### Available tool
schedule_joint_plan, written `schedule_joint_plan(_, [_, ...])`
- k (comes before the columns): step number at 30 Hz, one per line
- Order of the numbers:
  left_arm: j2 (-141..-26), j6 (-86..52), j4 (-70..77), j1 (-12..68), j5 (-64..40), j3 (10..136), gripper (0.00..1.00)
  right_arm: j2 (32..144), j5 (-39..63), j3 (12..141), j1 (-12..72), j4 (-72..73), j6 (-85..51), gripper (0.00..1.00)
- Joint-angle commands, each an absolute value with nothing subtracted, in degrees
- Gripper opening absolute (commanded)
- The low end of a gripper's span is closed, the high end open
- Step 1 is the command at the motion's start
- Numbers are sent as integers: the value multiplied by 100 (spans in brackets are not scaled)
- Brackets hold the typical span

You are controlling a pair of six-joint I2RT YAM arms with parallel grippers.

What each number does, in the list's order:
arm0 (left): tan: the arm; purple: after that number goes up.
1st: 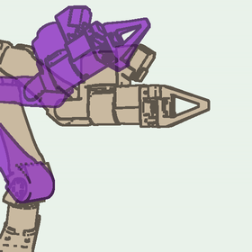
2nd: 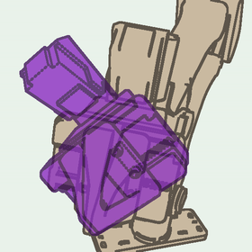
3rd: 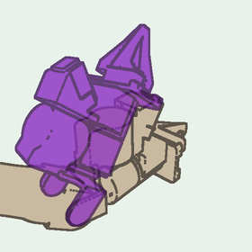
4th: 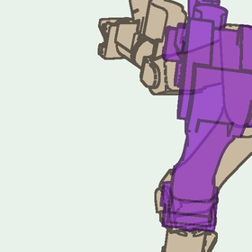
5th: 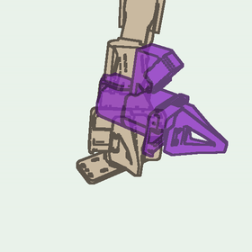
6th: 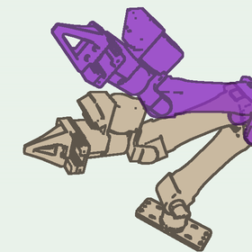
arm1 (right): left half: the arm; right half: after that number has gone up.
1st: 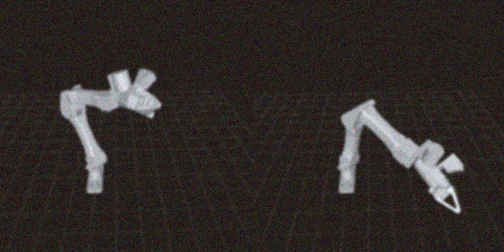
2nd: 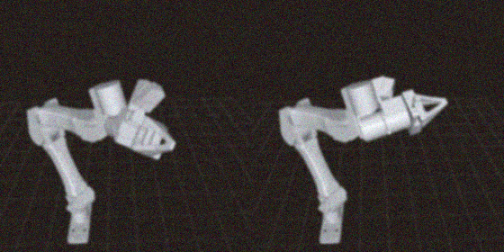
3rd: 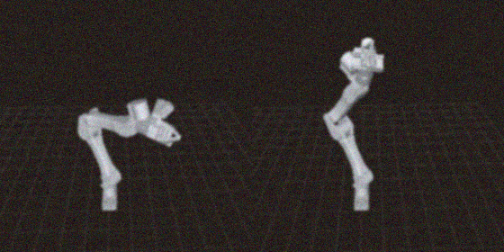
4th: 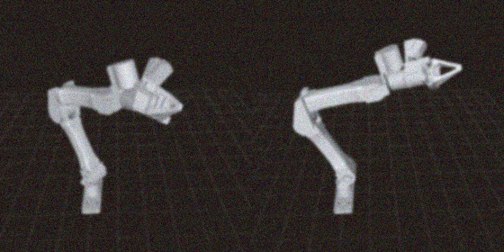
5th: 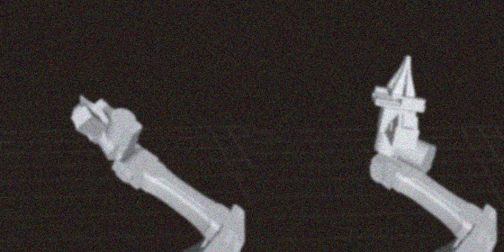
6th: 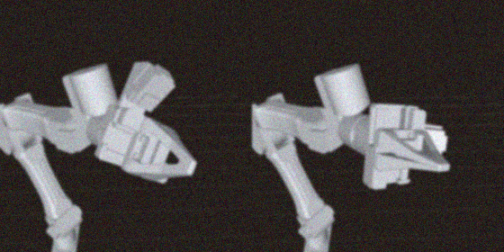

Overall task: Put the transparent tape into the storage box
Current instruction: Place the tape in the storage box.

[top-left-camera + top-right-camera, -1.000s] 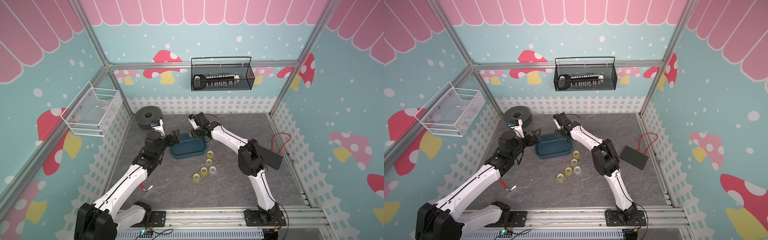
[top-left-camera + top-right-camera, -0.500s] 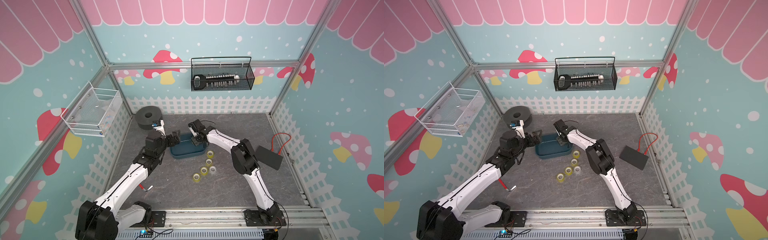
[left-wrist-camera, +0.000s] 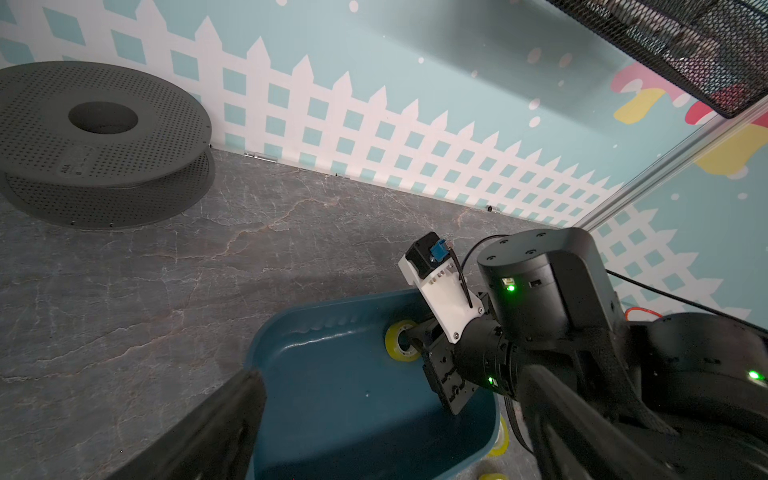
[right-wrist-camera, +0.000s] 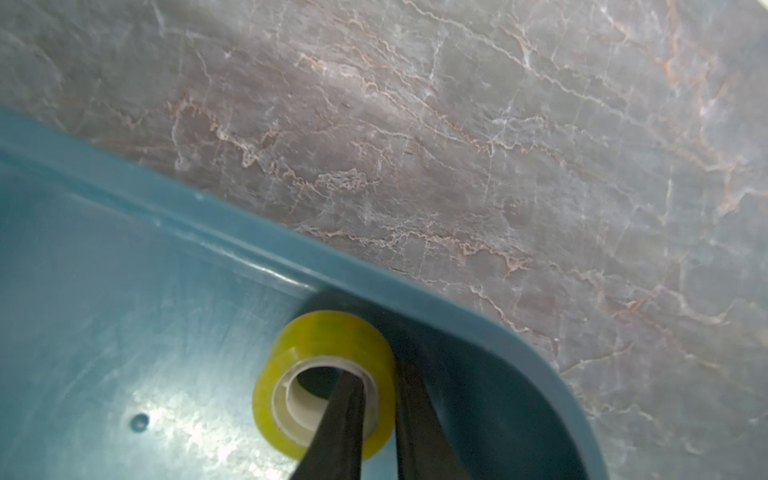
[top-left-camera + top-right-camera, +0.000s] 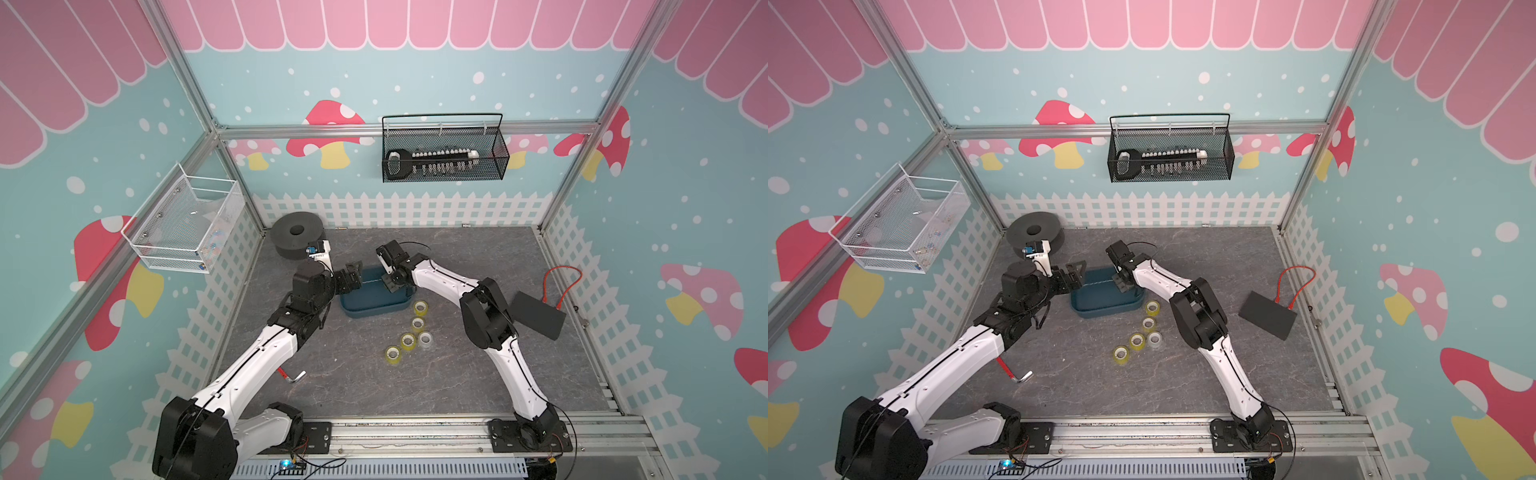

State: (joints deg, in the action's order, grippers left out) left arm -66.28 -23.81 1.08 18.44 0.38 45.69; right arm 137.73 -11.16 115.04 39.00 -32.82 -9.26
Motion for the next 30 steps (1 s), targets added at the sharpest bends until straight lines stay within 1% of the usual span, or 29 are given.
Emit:
schedule_joint_plan(1, [-6661,-2390,123,1811,-44,4667,99,13904,-1216,11548,3928,-3502,-889,26])
schedule_joint_plan(6, [-6614,-2408,128,1804,-43,4620,99,13835,-1152,11677,3926,-3498,-853,31])
schedule_joint_plan(12, [-6483,-2350,132,1813,-11,4536,99,13546,-1043,11902,3924,-3513,-888,32])
schedule_joint_plan(16, [-6268,-2255,113,1819,-248,4404,99,13247,-932,12158,3925,-3565,-950,33])
schedule_joint_plan(17, [-6200,-2228,60,1824,-343,4359,99,13166,-938,12221,3926,-3653,-980,35])
schedule_joint_plan(20, [-5990,-2270,-245,1892,-656,4208,99,12799,-1063,12164,3911,-3891,-1099,44])
schedule_joint_plan(22, [-5883,-2363,-386,2119,-774,4056,99,12401,-1059,11818,3861,-3913,-1242,51])
schedule_joint_plan(23, [-5857,-2421,-489,2308,-744,3979,99,12187,-966,11592,3804,-3919,-1362,52])
schedule_joint_plan(26, [-5959,-2691,-674,2949,-717,3812,99,11453,-531,10795,3634,-3736,-1661,50])
schedule_joint_plan(27, [-6052,-2828,-732,3200,-693,3758,99,11173,-479,10479,3627,-3589,-1707,47])
schedule_joint_plan(30, [-6317,-3253,-893,3763,-536,3595,98,10532,-404,9843,3623,-3467,-1800,46])
